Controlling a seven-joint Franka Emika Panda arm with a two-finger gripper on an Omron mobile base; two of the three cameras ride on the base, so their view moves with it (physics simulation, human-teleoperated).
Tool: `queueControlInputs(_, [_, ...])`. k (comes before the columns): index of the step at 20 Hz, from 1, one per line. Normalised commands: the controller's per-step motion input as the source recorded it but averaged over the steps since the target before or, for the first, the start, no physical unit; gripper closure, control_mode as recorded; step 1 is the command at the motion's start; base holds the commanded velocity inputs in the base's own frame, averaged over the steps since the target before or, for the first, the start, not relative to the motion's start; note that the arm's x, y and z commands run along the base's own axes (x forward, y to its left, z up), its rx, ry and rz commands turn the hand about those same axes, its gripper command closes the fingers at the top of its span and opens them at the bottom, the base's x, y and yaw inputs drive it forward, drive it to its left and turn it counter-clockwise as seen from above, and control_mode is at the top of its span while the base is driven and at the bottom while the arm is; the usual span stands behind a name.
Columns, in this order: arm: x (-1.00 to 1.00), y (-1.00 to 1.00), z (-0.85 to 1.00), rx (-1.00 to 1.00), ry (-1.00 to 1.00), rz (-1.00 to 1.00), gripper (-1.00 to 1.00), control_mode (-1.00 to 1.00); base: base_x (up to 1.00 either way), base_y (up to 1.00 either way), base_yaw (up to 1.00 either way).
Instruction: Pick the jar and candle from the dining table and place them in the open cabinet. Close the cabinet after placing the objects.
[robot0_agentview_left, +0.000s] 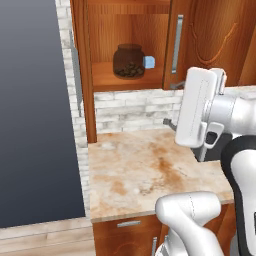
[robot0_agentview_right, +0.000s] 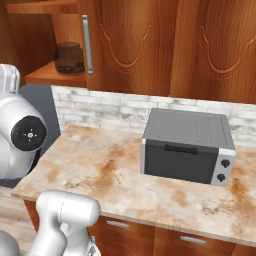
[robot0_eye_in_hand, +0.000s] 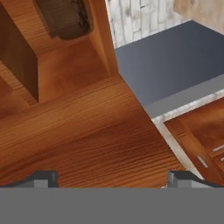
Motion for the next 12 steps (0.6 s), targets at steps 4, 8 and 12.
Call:
queueControlInputs(4, [-0.42,0.13,0.09,0.07,0.0,0.0,-1.0,-1.0,0.0,0.0,0.0])
queueControlInputs(8, [-0.44,0.08,0.1,0.09,0.0,0.0,-1.0,-1.0,0.0,0.0,0.0])
queueControlInputs(12, [-0.47,0.06,0.13,0.13,0.0,0.0,-1.0,-1.0,0.0,0.0,0.0])
